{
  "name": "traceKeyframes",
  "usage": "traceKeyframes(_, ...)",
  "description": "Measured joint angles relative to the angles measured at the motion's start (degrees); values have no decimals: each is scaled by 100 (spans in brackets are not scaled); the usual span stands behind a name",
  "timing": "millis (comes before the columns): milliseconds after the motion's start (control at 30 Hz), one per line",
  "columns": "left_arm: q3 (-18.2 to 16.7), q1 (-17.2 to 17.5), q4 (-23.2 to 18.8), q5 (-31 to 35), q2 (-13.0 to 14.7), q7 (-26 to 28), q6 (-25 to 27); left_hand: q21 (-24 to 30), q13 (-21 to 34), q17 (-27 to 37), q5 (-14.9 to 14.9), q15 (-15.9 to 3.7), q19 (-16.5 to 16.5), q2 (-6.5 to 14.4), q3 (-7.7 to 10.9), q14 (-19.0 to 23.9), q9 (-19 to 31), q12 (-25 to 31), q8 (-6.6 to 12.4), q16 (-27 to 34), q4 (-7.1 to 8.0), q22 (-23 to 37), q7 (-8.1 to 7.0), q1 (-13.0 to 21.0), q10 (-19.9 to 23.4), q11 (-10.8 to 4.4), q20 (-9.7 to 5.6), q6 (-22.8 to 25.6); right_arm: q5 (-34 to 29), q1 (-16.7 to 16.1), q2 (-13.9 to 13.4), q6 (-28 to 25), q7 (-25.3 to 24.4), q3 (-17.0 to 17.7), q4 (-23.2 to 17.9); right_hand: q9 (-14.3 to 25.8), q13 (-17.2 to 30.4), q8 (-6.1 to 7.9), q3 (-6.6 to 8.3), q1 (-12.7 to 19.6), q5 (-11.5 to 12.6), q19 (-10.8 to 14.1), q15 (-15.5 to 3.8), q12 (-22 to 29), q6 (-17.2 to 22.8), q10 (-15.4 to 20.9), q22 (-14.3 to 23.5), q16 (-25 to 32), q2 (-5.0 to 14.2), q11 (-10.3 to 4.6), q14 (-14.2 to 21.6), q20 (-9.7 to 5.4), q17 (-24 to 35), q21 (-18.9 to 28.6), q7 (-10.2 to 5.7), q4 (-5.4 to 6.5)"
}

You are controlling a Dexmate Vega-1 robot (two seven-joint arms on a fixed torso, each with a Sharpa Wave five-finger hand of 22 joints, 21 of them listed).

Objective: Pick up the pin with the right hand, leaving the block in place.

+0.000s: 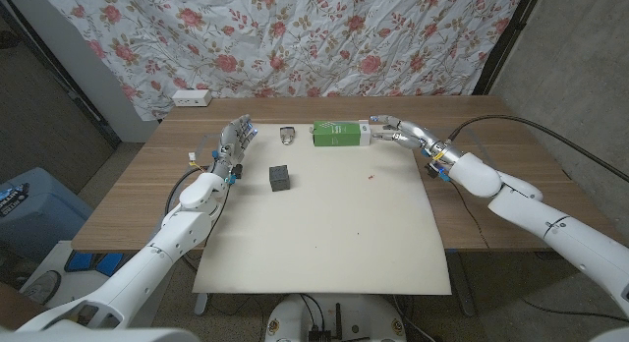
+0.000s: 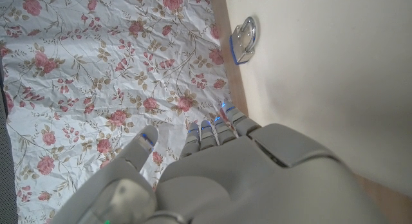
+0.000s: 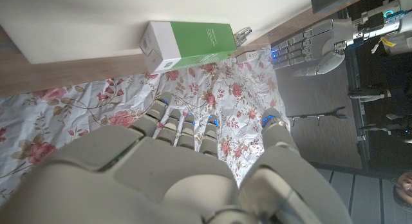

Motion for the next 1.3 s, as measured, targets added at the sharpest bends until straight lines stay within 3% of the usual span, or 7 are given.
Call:
traceKeyframes(300, 4, -27, 66, 18, -39, -12, -48, 0, 0, 0, 0, 20, 54, 18, 0, 102, 1, 0, 0, 0, 0, 0, 21, -18, 62, 0, -8, 21, -481, 40, -210, -192, 49, -14, -279, 0, -41, 40, 41, 553, 35, -198, 170, -44, 24, -392, -1, -21, -164, 48, -376, 168, -80, -300, -23, -6)
traceKeyframes(500, 18, -57, 117, 43, -74, -12, -90, 0, 0, 0, 0, 65, 72, 18, 0, 146, 1, 0, 0, 0, 0, 0, 22, -18, 93, -30, 10, 21, -744, 38, -381, -426, 146, -14, -564, 18, -40, 80, 48, 746, 69, -394, 156, 30, 23, -388, -1, -21, -239, 49, -428, 32, -106, -468, -21, 1)
traceKeyframes(633, 27, -69, 146, 46, -98, -12, -96, 0, 0, 0, 0, 61, 102, 18, 0, 204, 1, 0, 0, 0, 0, -6, 22, -18, 92, -30, -20, 21, -925, 33, -419, -623, 257, -14, -625, 27, -66, 79, 48, 799, 69, -472, 127, 67, 22, -265, -1, -21, -289, 131, -457, -46, -134, -554, -21, 1)
traceKeyframes(700, 32, -77, 163, 55, -113, -11, -119, 0, 0, 0, 0, 61, 115, 18, 0, 204, 1, 0, 0, 0, 0, -15, 22, -18, 92, -30, -7, 21, -1021, 16, -548, -740, 324, -12, -851, 27, -67, 79, 48, 886, 69, -502, 127, 67, 22, -246, -1, 2, -305, 151, -457, -76, -147, -576, -21, 1)
traceKeyframes(900, 42, -85, 190, 59, -140, -6, -140, 0, 0, 1, 0, 71, 133, 18, 0, 256, 1, 0, 0, 0, 0, -14, 22, -18, 113, -51, 10, 21, -1203, 12, -682, -909, 485, -9, -1065, 27, -66, 123, 88, 1045, 69, -502, 177, 67, 44, -229, -2, 2, -343, 176, -507, -76, -184, -621, -38, -6)
traceKeyframes(1000, 47, -86, 193, 60, -146, -5, -150, 0, 0, 1, 0, 51, 137, 18, 0, 276, 1, 0, 0, 0, 0, -14, 22, -18, 113, -51, 6, 21, -1291, 19, -796, -979, 573, -9, -1241, 27, -66, 123, 112, 1158, 69, -484, 223, 67, 64, -243, -2, 25, -351, 335, -486, -94, -213, -661, -18, -14)
traceKeyframes(1300, 55, -70, 179, 61, -150, -5, -159, 0, 0, 1, 0, 51, 184, -6, 0, 276, 1, 0, 0, 0, 0, -14, 22, -42, 143, -20, 18, 20, -1589, 114, -933, -1169, 921, -60, -1479, 26, -92, 145, 167, 1424, 104, -218, 262, 90, 63, -134, -2, 98, -493, 491, -319, -227, -266, -661, -18, -22)
